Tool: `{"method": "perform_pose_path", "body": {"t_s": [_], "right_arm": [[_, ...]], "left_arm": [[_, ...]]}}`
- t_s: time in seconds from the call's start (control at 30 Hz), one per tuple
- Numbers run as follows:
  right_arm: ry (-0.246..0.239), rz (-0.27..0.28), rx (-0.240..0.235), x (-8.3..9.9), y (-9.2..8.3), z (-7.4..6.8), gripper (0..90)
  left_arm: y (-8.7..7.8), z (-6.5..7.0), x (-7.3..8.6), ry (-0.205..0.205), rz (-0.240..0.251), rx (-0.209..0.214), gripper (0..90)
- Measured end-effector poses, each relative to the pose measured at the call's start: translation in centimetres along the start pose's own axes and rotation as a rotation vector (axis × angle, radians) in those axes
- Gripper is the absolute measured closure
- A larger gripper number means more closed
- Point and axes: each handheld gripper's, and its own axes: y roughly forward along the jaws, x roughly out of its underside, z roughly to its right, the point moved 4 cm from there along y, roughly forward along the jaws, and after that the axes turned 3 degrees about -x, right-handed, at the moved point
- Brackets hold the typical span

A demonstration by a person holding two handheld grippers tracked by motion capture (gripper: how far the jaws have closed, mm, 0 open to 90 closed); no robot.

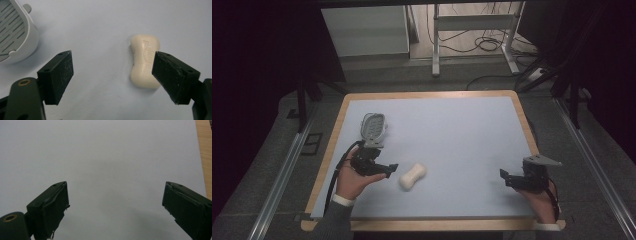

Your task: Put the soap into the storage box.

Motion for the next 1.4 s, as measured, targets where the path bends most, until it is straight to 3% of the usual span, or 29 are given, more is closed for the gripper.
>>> {"method": "perform_pose_path", "body": {"t_s": [0.33, 1.4], "right_arm": [[0.002, -0.002, 0.000, 0.1, 0.0, 0.1, 6.5], [-0.003, -0.013, -0.003, 0.2, 0.1, 0.0, 6.4]], "left_arm": [[1.0, 0.7, -1.3, 0.014, -0.016, 0.012, 18.8], [4.9, 3.9, -1.6, 0.078, -0.146, 0.074, 22.5]]}}
